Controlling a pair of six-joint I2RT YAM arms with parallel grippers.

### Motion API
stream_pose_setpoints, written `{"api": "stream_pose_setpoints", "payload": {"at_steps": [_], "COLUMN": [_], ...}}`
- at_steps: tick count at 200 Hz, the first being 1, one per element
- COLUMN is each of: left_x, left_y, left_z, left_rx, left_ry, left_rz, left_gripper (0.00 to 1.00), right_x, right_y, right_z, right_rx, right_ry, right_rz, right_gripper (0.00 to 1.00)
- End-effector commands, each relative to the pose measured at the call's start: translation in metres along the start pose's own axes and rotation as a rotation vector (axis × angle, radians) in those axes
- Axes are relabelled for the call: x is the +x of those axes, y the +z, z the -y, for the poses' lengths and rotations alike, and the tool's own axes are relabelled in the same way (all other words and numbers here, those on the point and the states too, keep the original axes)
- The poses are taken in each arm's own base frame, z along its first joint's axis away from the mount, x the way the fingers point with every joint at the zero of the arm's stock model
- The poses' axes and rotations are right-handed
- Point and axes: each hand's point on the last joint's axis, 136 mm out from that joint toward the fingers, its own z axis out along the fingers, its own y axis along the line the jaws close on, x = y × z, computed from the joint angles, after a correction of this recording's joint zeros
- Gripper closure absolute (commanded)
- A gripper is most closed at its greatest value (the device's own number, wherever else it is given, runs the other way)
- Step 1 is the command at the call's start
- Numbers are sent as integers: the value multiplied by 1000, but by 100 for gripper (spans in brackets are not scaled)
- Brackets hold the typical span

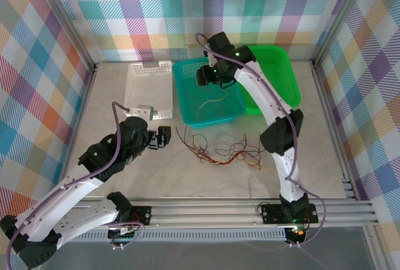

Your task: Untangle the cables

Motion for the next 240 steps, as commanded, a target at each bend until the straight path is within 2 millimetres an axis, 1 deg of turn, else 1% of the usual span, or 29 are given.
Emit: {"api": "stream_pose_setpoints", "payload": {"at_steps": [1, 11, 15, 21, 24, 30, 38, 51, 54, 58, 68, 85, 87, 89, 106, 117, 140, 152, 178, 198, 216, 228, 240], "left_x": [-10, -8, -8, -6, -6, -4, -3, -2, -1, 0, 1, 3, 3, 3, 6, 7, 10, 10, 11, 12, 12, 13, 13], "left_y": [-11, -9, -9, -8, -8, -6, -5, -4, -3, -3, -2, 0, 0, 0, 4, 5, 9, 10, 10, 10, 11, 12, 13], "left_z": [8, 10, 11, 12, 13, 13, 15, 17, 17, 18, 19, 20, 20, 20, 21, 22, 22, 22, 20, 20, 20, 20, 20], "left_rx": [50, 55, 58, 63, 65, 65, 69, 77, 78, 79, 83, 85, 85, 87, 86, 86, 78, 74, 65, 63, 63, 60, 58], "left_ry": [-18, -17, -14, -10, -8, -7, -1, 4, 4, 6, 11, 16, 16, 17, 25, 30, 38, 41, 42, 44, 44, 47, 47], "left_rz": [11, 3, -1, -12, -14, -24, -32, -44, -48, -52, -58, -66, -69, -69, -84, -92, -108, -112, -110, -113, -117, -120, -123], "left_gripper": [13, 13, 13, 13, 13, 13, 13, 13, 13, 13, 13, 13, 13, 13, 14, 14, 14, 15, 15, 15, 15, 15, 15], "right_x": [16, 33, 36, 48, 52, 67, 81, 114, 118, 130, 151, 187, 189, 196, 227, 243, 267, 281, 300, 308, 309, 311, 310], "right_y": [-60, -66, -69, -67, -72, -71, -71, -70, -72, -69, -68, -62, -62, -60, -52, -46, -30, -17, 3, 13, 17, 22, 27], "right_z": [-15, -13, -12, -9, -8, -5, -1, 4, 5, 9, 15, 15, 15, 16, 14, 14, 11, 10, 6, 8, 14, 21, 22], "right_rx": [-86, -94, -95, -93, -96, -95, -95, -103, -105, -97, -91, -114, -114, -115, -128, -130, -158, -160, -172, -157, -129, -90, -85], "right_ry": [-2, 5, 7, 17, 22, 31, 48, 80, 85, 98, 126, 161, 163, 168, 190, 208, 246, 263, 294, 311, 315, 316, 315], "right_rz": [60, 62, 68, 56, 63, 49, 46, 28, 34, 20, 26, -3, -4, -14, -48, -67, -104, -134, -180, -184, -176, -170, -160], "right_gripper": [30, 28, 28, 27, 27, 27, 27, 26, 26, 26, 26, 27, 28, 28, 29, 30, 32, 33, 35, 35, 36, 38, 40]}}
